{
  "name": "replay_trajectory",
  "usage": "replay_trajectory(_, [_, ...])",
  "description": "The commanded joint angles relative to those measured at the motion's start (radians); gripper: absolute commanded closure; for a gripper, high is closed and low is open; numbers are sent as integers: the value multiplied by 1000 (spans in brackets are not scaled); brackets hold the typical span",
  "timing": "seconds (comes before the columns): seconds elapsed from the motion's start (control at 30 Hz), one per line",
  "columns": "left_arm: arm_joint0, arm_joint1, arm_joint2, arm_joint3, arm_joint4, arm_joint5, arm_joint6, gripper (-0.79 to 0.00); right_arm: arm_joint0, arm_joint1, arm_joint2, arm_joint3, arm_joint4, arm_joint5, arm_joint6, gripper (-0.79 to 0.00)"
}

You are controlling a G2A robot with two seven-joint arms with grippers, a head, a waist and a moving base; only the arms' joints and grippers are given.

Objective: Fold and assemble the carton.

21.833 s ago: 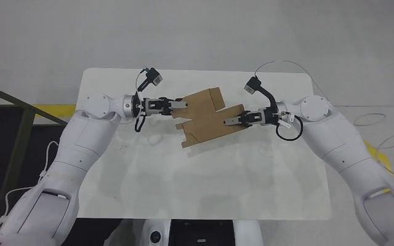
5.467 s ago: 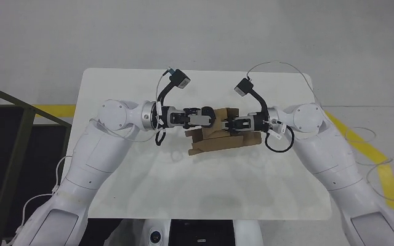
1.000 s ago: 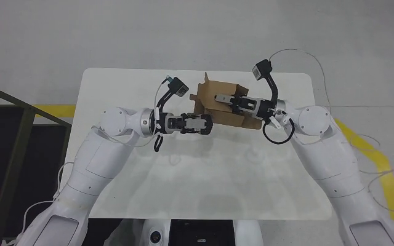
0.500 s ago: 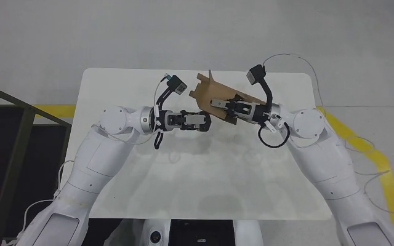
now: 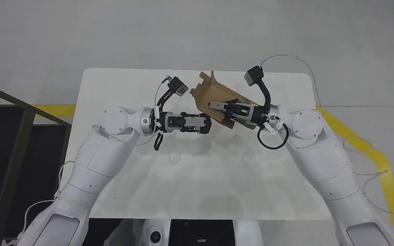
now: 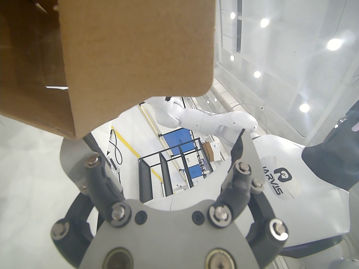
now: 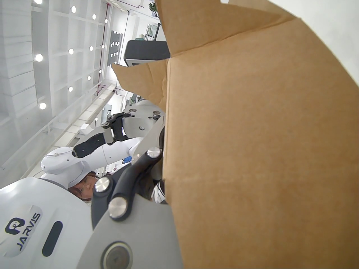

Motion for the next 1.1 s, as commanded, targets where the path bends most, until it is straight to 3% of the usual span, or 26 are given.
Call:
replay_trajectory(0.0, [0,1,-3,2,2,-1,-6,-785,1,1,10,7,6,-4,8,0])
replay_trajectory(0.2, [8,14,-63,13,-5,-17,-33,-785,6,9,49,36,79,-13,133,0])
replay_trajectory(0.57, [40,39,-198,43,34,-79,24,-785,46,31,97,82,129,35,406,0])
replay_trajectory(1.07, [4,27,-120,160,166,-66,126,-785,65,36,112,39,209,-8,496,0])
